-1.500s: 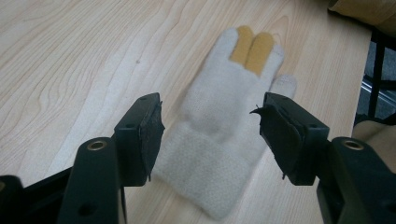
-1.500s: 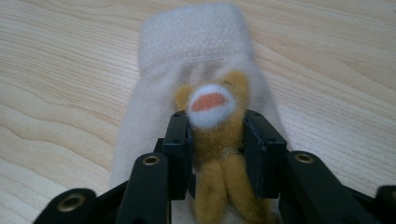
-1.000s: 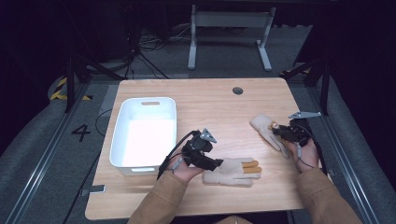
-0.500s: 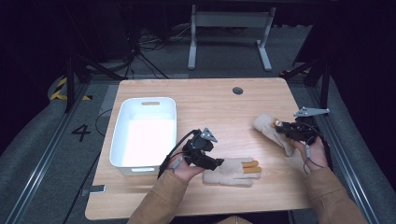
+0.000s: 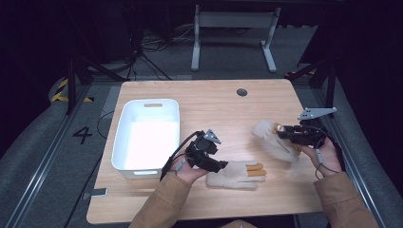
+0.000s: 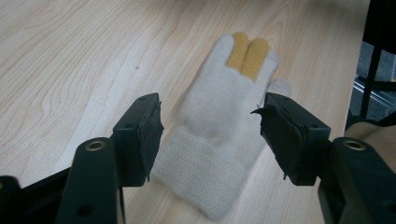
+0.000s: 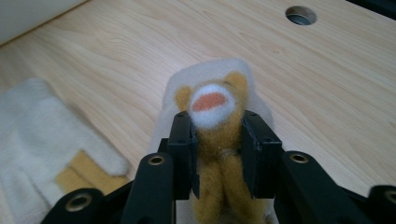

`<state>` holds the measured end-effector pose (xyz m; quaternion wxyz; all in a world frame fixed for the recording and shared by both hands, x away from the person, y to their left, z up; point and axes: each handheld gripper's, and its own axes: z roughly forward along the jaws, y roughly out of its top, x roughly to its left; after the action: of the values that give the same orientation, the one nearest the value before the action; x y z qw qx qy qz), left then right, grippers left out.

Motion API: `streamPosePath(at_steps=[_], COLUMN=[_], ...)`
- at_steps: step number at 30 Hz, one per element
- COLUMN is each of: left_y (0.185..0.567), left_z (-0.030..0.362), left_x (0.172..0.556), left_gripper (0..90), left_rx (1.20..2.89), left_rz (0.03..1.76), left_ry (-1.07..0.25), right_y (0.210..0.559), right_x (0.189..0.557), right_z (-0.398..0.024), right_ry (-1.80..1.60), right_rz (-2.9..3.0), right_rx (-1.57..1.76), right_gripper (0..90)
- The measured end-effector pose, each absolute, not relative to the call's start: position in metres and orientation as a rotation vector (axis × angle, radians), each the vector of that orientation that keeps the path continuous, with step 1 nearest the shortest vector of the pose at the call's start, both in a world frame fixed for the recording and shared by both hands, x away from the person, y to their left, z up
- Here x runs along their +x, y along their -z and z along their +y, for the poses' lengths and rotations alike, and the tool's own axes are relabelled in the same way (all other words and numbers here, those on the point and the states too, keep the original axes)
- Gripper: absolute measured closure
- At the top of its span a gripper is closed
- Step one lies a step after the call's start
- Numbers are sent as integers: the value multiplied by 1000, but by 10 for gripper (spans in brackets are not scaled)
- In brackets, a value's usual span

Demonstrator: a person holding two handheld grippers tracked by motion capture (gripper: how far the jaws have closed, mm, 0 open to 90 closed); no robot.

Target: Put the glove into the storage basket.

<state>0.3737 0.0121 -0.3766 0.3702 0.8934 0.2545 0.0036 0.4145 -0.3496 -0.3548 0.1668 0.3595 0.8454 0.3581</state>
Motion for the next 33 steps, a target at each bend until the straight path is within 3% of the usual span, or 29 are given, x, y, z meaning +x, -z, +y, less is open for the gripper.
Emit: streamPosePath(at_steps=[33], left_y=[369], left_z=[30], left_x=[366], left_gripper=[374], left_rx=[2259], left_rz=[655], left_ry=[-23], right_y=[342], right_x=[397], right_z=[-285], right_ry=[-1178], right_rz=[2753], right_rx=[540], right_gripper=[682])
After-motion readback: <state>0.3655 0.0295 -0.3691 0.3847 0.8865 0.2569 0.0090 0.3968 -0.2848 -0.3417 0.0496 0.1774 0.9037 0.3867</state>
